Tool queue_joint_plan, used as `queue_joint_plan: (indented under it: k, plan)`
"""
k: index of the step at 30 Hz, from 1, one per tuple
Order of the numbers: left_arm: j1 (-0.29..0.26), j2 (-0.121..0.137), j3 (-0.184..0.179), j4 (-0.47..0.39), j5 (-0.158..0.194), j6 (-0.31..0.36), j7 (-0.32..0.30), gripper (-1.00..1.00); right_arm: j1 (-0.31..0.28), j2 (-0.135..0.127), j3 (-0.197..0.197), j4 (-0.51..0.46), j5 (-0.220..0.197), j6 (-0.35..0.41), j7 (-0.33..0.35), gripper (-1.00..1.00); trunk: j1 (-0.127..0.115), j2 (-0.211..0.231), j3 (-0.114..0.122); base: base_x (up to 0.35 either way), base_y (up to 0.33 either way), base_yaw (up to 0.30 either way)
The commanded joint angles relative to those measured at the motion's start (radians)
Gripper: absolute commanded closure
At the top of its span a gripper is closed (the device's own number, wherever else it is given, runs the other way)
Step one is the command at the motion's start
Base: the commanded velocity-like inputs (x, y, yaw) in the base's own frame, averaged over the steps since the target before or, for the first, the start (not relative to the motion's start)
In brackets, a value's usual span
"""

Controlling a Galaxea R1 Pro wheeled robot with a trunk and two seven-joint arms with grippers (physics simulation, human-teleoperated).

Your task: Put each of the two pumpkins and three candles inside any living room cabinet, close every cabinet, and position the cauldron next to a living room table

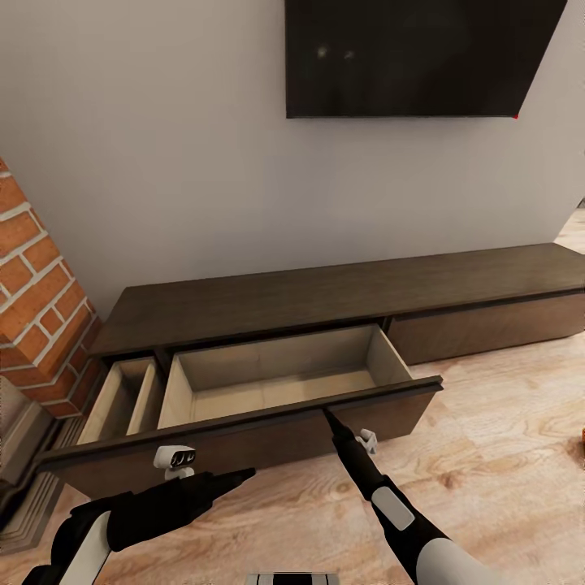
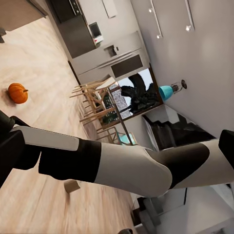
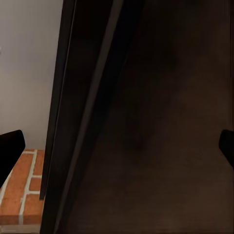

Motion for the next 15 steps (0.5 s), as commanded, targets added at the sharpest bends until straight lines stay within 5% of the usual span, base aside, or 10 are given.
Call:
queue_joint_plan:
  k: [1,15]
  plan:
    - [0.0,0.001,-0.001,0.0,0.005,0.006,0.001,-1.0,-0.001,-0.001,0.008,0.001,-0.01,-0.003,0.002,-1.0,0.0,0.0,-0.001,-0.134,0.0,0.0]
    - [0.0,0.002,-0.001,0.0,0.005,0.006,0.002,-1.0,-0.001,-0.001,0.008,0.002,-0.01,-0.001,0.0,-1.0,0.0,0.0,-0.001,-0.108,0.0,0.0]
